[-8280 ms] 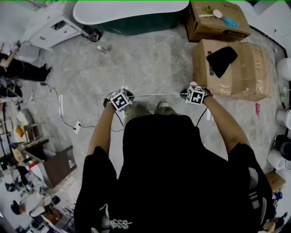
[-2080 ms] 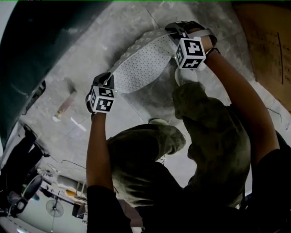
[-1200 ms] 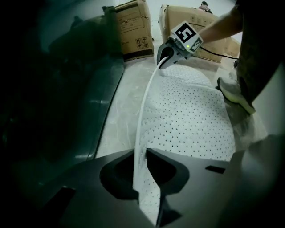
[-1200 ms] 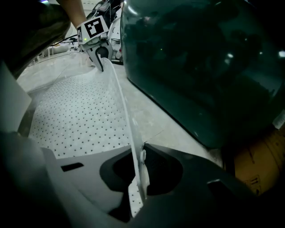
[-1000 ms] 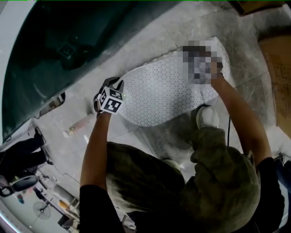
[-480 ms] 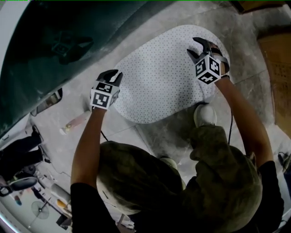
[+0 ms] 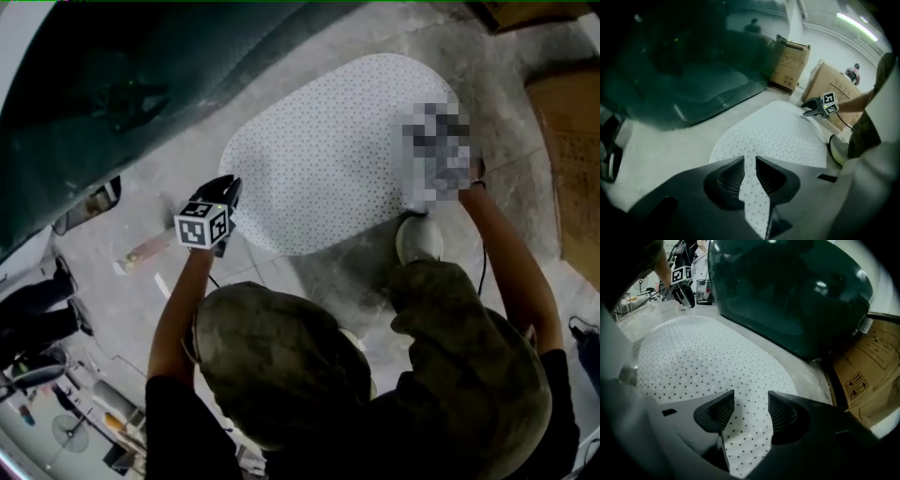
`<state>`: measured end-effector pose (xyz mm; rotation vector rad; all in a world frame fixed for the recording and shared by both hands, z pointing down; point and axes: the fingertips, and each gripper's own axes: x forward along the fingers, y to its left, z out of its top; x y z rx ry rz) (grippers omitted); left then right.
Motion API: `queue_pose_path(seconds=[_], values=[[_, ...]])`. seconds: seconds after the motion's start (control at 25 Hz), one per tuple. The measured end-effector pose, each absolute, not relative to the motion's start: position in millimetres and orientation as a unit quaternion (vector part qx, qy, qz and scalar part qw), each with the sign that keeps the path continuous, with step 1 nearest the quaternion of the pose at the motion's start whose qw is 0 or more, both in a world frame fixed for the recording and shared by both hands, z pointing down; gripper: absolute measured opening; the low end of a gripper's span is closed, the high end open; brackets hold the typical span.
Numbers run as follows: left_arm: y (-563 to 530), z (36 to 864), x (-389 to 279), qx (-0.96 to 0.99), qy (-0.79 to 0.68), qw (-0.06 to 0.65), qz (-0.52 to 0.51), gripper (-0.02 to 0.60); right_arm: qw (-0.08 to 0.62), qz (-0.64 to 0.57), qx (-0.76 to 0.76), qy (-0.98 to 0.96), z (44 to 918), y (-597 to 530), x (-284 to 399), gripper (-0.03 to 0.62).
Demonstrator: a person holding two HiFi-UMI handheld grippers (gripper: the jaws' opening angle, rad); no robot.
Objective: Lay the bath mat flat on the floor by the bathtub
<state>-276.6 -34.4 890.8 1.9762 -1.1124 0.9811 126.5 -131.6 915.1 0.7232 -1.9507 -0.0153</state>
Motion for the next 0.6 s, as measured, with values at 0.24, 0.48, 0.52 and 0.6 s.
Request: queue_pose_path(seconds=[0.24, 0.48, 0.52, 0.6], values=[[22.3, 917.0, -326.0, 0.691, -0.502, 0.400, 0.332, 0.086, 0.466, 0.036, 0.313, -0.827, 913.4, -124.3, 128.2, 0.238], [39.2, 929.5, -333.7, 0.663, -0.536, 0.419, 0.313, 0.165, 0.445, 0.106, 0.364, -0.812, 920.0, -132.5, 164.0, 0.238], [40.2, 932.3, -336.7, 0.655, -0.544, 0.423, 0.309, 0.178, 0.446, 0.106, 0.368, -0.809, 920.5, -133.4, 168.2, 0.238], [41.5, 938.9, -345.1, 0.638, -0.560, 0.430, 0.309, 0.213, 0.448, 0.105, 0.378, -0.803, 920.2, -136.4, 176.2, 0.238]])
